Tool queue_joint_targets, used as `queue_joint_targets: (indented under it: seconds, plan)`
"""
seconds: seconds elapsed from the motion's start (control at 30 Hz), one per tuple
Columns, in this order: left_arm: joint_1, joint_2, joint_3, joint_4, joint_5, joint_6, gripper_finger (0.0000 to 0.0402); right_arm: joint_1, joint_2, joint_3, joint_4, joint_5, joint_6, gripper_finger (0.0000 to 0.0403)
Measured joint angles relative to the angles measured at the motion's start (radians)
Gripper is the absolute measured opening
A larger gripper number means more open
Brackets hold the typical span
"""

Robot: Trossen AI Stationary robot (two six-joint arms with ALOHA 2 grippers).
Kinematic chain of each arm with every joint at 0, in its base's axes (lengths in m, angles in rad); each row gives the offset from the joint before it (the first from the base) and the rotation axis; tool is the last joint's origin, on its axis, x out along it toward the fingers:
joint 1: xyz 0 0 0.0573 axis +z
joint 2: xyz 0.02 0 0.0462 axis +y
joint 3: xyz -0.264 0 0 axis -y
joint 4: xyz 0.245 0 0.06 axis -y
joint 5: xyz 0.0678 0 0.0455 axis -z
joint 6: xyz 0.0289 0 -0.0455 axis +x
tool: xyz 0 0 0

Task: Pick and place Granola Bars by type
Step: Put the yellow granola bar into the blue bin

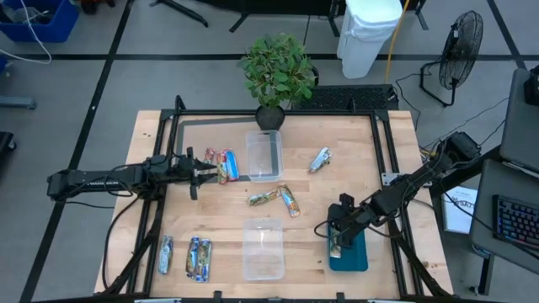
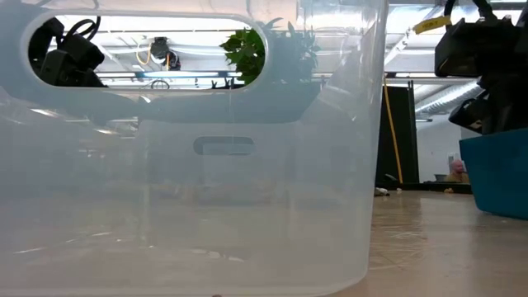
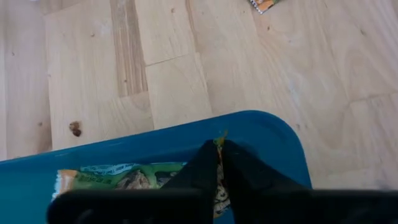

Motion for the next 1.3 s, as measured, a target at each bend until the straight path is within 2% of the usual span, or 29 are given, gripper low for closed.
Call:
queue_joint_targets:
  seconds: [0.73, 0.97, 1.1, 1.3]
  plan:
    - [0.0, 0.0, 0.0, 0.0, 0.0, 0.0, 0.0131, 0.0, 0.0, 0.0, 0.036, -0.034, 0.044, 0.0096]
    - [0.0, 0.0, 0.0, 0.0, 0.0, 0.0, 0.0131, 0.0, -0.058, 0.0, 0.094, -0.127, 0.05, 0.0096]
    - [0.0, 0.0, 0.0, 0.0, 0.0, 0.0, 0.0131, 0.0, -0.116, 0.0, 0.115, -0.13, 0.01, 0.0092]
    - [0.0, 0.0, 0.0, 0.0, 0.0, 0.0, 0.0131, -0.008, -0.207, 0.0, 0.134, -0.095, -0.149, 0.0091]
